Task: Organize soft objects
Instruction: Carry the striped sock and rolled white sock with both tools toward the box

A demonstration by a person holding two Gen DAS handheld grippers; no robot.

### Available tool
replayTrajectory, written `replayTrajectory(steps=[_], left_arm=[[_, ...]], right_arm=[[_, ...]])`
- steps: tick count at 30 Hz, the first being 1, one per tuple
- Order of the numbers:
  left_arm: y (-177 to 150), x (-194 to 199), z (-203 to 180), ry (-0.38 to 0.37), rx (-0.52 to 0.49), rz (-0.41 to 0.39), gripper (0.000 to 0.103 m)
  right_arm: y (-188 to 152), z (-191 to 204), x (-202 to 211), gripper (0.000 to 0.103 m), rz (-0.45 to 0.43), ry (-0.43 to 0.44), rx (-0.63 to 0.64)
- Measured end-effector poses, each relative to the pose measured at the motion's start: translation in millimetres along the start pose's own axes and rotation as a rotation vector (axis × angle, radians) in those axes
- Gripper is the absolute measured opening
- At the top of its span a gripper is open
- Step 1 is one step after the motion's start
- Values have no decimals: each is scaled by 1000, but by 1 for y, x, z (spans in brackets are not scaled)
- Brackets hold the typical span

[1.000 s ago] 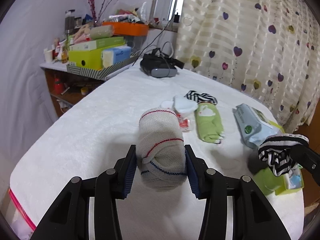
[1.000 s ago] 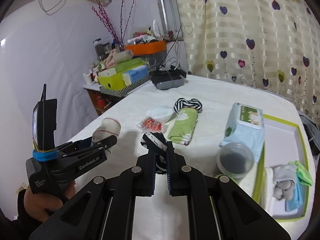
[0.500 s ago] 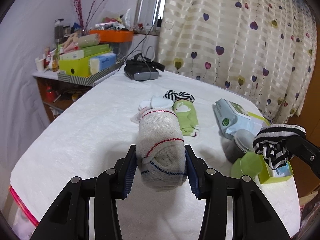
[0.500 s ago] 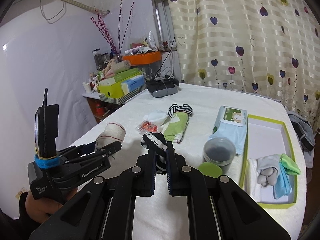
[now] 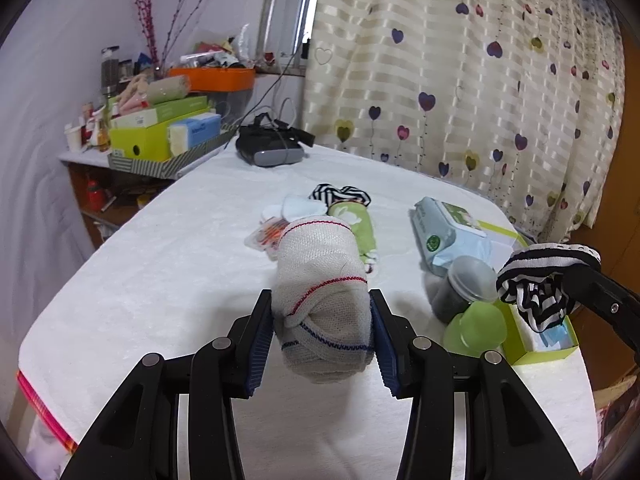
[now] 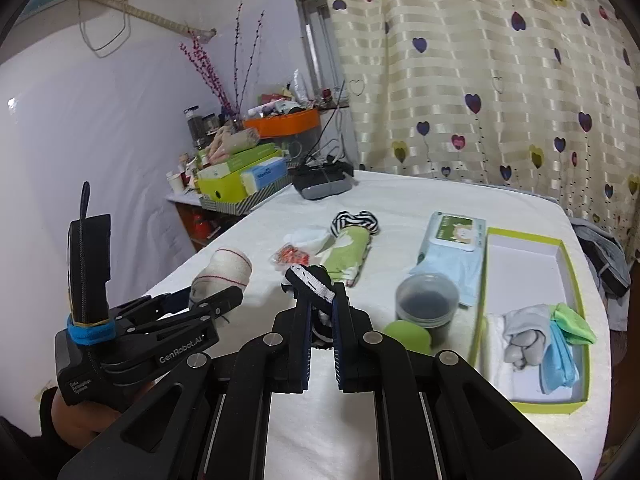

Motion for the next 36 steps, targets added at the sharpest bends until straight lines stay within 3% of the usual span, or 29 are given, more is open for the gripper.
replayTrajectory(steps=[22,36], left_arm=[[9,-14,-53,-90,-61,9,45],[15,-23,-111,-188,-143,18,45]], right_arm=[[4,-49,3,9,-8,-58,-62],[1,-120,17,9,-25,-169,-166]])
Point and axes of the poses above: each gripper's, at about its wrist camera, not at the fingertips, and x roughly against the way its jaws point, z to its left, y to its top, the point moved 9 cm from there along -x, roughly the way its jaws point, and after that the axes turned 10 degrees about -y, right-handed, at the moved point
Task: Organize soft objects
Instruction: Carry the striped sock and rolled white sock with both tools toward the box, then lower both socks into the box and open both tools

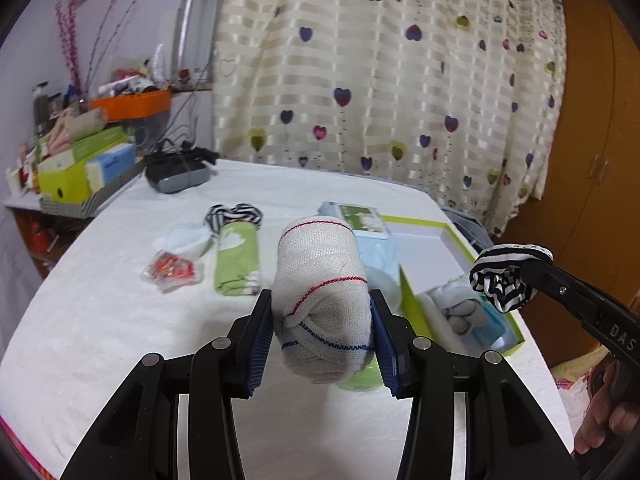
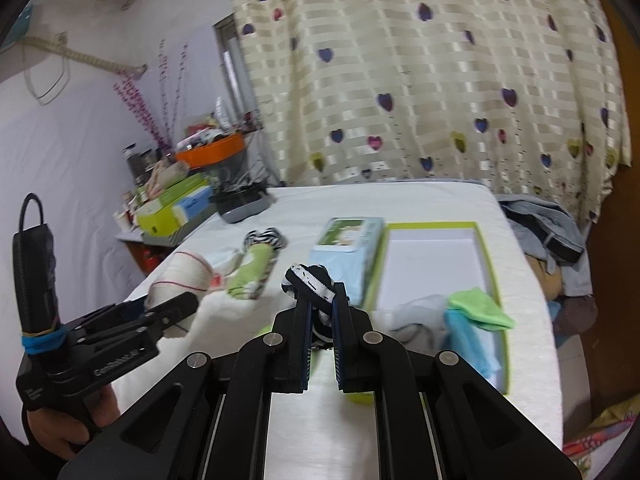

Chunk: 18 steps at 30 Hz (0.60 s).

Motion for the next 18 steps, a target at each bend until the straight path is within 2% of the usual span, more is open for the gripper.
replayTrajectory(steps=[11,18], left_arm=[[4,-22,-49,-83,-65,30,45],[-2,-32,-66,-109,-84,53,45]], right_arm=[[-3,-54,-6,9,15,-72,-78],[-23,-78,-22,9,69,-105,-97]])
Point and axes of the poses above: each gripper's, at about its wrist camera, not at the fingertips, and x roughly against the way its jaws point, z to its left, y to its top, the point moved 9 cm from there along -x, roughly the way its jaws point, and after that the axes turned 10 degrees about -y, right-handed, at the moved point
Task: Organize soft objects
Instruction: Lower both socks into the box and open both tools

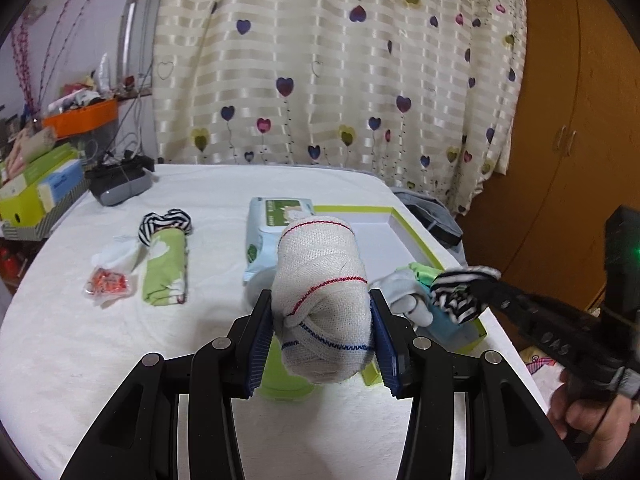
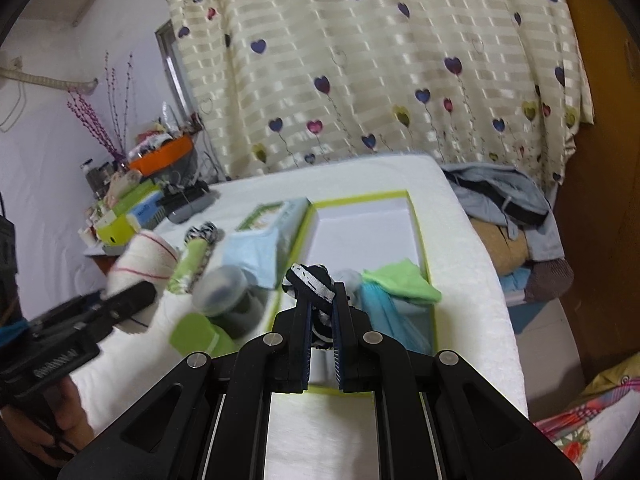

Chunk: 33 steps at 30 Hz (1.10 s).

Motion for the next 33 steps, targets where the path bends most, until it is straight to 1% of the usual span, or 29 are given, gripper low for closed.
replayTrajectory(steps=[6,10,16,20,29,31,33], left_arm=[[-3,-8,-4,-4,-3,20,45],[-5,-13,-7,-9,-4,32,45],[-6,-19,-9,-14,-3,46,45],[-7,-24,-8,-14,3,54,45],[-5,-37,-9,-15,9,73,45],[-6,-39,-11,-18,6,77,45],[-5,-42,-14,-24,3,79,45]], right_arm=[[-26,-13,-28,9,99,-27,5],[-35,-13,-39,9,133,-25,25],[-39,-10,-63,9,169,-24,42],[-35,-8,-79,9,180,-21,44],[2,-8,-110,9,148,-20,29],[5,-12,-117,10,163,-23,14],[5,-14,-113,16,156,-31,18]])
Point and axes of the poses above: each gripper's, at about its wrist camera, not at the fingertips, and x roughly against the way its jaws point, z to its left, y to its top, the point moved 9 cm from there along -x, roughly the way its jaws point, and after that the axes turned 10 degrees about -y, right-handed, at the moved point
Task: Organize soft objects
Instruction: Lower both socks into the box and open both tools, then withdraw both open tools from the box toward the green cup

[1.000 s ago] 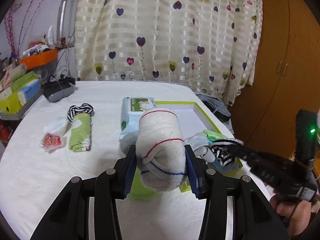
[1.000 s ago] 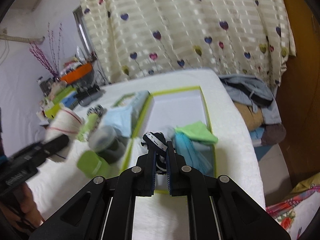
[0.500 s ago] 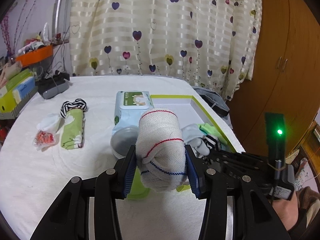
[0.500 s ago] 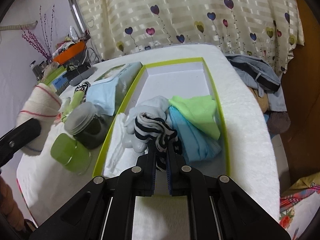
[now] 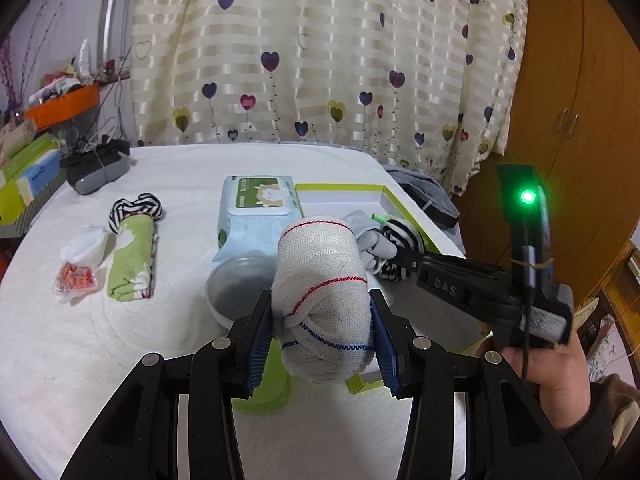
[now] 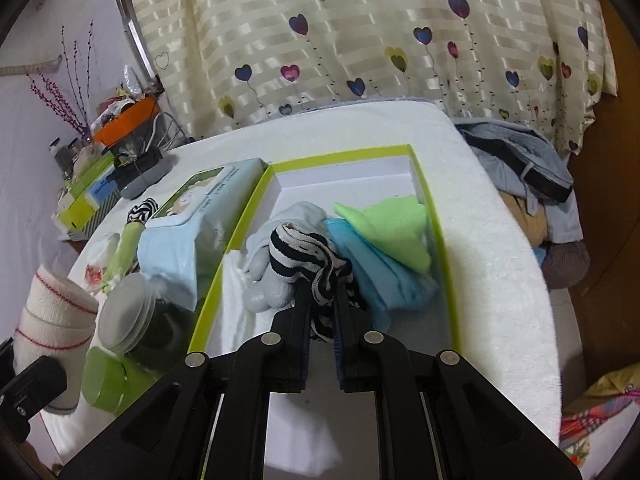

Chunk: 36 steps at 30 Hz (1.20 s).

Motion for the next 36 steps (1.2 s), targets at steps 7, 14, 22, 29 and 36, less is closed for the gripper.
replayTrajectory(steps=[7,14,22,29,36], left_arm=[[-4,-18,-22,-42,-28,31,45],[-10,-49,-36,-86,-29,78,45],[-18,-76,-33,-92,16,129,46],[-13,-64,-31,-87,6,90,55],[-8,-40,-30,-93,5,56,55]], right_arm=[[-14,-5,36,43,-48,23,9],[-18,-30,55,44,-74,-4,-33],[-22,-43,52,44,-62,-1,-58],[-22,-36,53,44,-72,20,-41],[-28,-28,65,43,-74,37,-30]])
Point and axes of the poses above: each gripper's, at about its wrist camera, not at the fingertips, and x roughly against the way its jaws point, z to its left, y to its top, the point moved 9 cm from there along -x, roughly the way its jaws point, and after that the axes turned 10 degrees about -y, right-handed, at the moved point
